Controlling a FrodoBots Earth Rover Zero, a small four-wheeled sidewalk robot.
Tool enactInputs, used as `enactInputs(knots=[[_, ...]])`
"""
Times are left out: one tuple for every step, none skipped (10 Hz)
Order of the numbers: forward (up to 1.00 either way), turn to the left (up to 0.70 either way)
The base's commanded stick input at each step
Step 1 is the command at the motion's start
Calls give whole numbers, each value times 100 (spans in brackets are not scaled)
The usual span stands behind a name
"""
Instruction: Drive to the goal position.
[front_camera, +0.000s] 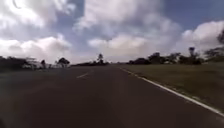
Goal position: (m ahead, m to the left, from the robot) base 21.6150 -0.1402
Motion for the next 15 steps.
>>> enactInputs(knots=[[100, 0], [100, 0], [100, 0], [100, 0], [100, 0], [100, 0], [100, 0], [100, 0], [100, 0], [100, 0], [100, 0], [100, 0], [100, 0], [100, 0], [100, 0]])
